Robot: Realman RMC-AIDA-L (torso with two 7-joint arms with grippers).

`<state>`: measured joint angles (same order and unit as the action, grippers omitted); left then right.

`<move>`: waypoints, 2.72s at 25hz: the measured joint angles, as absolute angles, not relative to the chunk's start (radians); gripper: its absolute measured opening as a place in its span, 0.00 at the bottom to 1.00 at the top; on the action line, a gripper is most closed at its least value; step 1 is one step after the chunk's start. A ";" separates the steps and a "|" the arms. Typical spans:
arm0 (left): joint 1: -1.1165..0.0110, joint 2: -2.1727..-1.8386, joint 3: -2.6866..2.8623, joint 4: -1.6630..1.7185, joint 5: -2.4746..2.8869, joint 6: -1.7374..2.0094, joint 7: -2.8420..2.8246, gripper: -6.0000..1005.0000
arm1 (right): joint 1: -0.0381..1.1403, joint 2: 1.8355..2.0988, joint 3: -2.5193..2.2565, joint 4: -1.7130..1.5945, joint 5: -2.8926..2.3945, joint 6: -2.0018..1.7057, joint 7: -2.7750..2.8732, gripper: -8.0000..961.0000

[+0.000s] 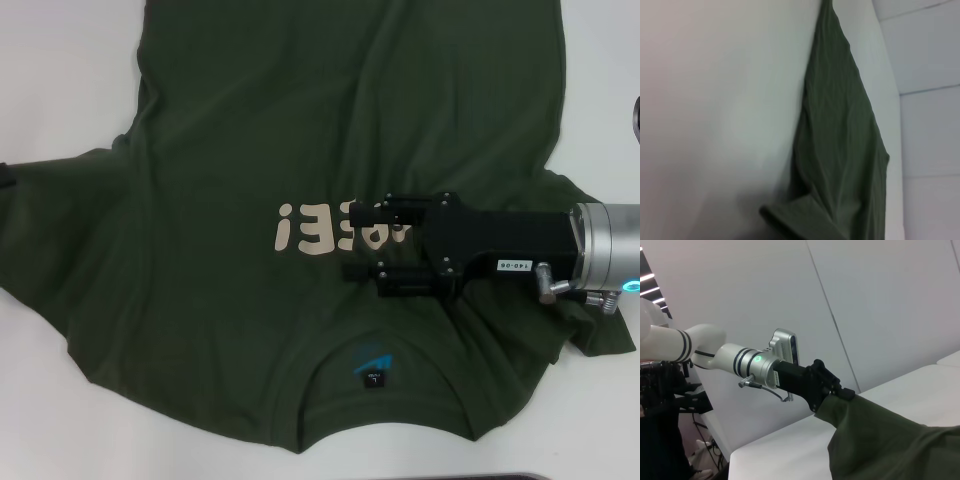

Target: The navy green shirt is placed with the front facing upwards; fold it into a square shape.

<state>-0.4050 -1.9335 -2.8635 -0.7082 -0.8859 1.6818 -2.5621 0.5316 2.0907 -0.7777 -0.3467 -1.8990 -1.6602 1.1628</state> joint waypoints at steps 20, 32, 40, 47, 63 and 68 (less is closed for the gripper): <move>-0.522 -2.060 -2.856 -0.694 -0.887 1.695 -2.578 0.04 | 0.528 2.091 -0.778 -0.347 -1.904 -1.664 1.163 0.76; -0.570 -2.114 -2.811 -0.617 -0.887 1.551 -2.560 0.05 | 0.528 2.091 -0.778 -0.347 -1.903 -1.664 1.163 0.77; -0.591 -2.110 -2.769 -0.582 -0.886 1.535 -2.461 0.06 | 0.526 2.088 -0.778 -0.347 -1.903 -1.663 1.163 0.77; -0.581 -2.116 -2.643 -0.690 -0.880 1.542 -2.526 0.21 | 0.529 2.088 -0.778 -0.347 -1.903 -1.661 1.163 0.77; -0.589 -2.107 -2.531 -0.770 -0.866 1.601 -2.653 0.81 | 0.532 2.088 -0.778 -0.347 -1.903 -1.655 1.163 0.76; -0.587 -2.111 -2.522 -0.790 -0.853 1.603 -2.665 0.87 | 0.532 2.088 -0.776 -0.347 -1.903 -1.652 1.163 0.77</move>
<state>-0.5870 -2.1113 -2.5216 -0.7905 -0.8532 1.6025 -2.6654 0.5315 2.0877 -0.7764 -0.3466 -1.9035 -1.6521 1.1627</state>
